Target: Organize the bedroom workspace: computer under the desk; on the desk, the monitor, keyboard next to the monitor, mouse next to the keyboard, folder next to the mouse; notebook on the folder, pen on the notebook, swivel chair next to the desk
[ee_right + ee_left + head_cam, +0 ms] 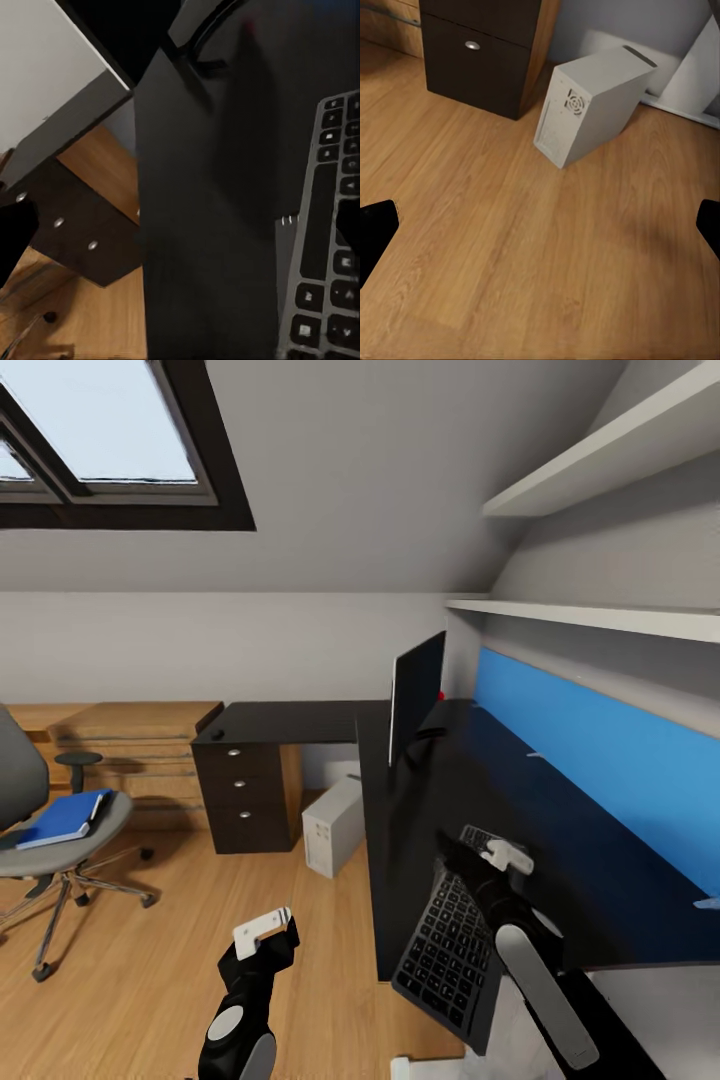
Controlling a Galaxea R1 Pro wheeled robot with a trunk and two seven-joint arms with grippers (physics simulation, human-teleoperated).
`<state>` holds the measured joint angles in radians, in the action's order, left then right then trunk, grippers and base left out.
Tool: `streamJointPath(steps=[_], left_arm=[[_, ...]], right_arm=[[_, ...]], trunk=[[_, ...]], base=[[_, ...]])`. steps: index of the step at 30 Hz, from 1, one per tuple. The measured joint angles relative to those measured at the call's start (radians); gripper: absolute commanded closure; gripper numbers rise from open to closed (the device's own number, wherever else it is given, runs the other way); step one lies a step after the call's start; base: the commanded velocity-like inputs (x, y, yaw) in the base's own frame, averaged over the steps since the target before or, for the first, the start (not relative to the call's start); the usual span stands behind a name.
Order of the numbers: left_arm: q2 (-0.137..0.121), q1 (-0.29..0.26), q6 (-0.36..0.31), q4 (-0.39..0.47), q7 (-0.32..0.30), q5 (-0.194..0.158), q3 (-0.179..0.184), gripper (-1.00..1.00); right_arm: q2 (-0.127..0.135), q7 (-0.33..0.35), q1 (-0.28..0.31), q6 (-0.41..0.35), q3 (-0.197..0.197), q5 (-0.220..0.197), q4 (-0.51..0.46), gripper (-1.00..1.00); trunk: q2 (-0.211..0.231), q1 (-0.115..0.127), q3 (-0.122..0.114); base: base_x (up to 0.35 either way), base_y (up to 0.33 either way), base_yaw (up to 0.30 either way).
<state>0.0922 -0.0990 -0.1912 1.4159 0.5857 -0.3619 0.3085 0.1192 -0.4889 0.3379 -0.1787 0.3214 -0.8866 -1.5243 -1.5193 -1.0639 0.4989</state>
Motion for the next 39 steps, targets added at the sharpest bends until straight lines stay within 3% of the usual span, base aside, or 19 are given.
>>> streamJointPath(steps=[4, 13, 33, 36, 39], left_arm=[[0.000, 0.000, 0.000, 0.001, 0.001, 0.000, 0.000, -1.00], [0.000, 0.000, 0.000, 0.001, 0.003, 0.000, 0.000, -1.00], [0.000, 0.000, 0.000, 0.000, 0.004, 0.001, 0.000, -1.00], [0.000, 0.000, 0.000, 0.000, 0.004, 0.001, 0.000, -1.00], [0.001, 0.000, -0.001, 0.000, 0.006, 0.000, 0.001, -1.00]], right_arm=[[0.010, -0.002, -0.001, 0.001, -0.009, -0.021, -0.001, -1.00], [0.010, -0.001, -0.002, 0.004, -0.009, -0.023, 0.001, -1.00], [0.009, 0.008, -0.001, 0.006, -0.010, -0.021, 0.039, -1.00], [0.006, 0.007, -0.001, 0.025, -0.011, -0.020, 0.067, -1.00], [0.002, 0.006, -0.001, 0.102, -0.008, -0.021, 0.119, -1.00]], trunk=[[0.000, 0.000, 0.000], [0.000, 0.000, 0.000], [0.000, 0.000, 0.000], [0.000, 0.000, 0.000], [0.000, 0.001, 0.000]], base=[[-0.334, 0.057, -0.064], [-0.334, 0.114, -0.216], [-0.320, 0.168, -0.006], [-0.127, 0.067, 0.000], [-0.048, 0.025, 0.000]])
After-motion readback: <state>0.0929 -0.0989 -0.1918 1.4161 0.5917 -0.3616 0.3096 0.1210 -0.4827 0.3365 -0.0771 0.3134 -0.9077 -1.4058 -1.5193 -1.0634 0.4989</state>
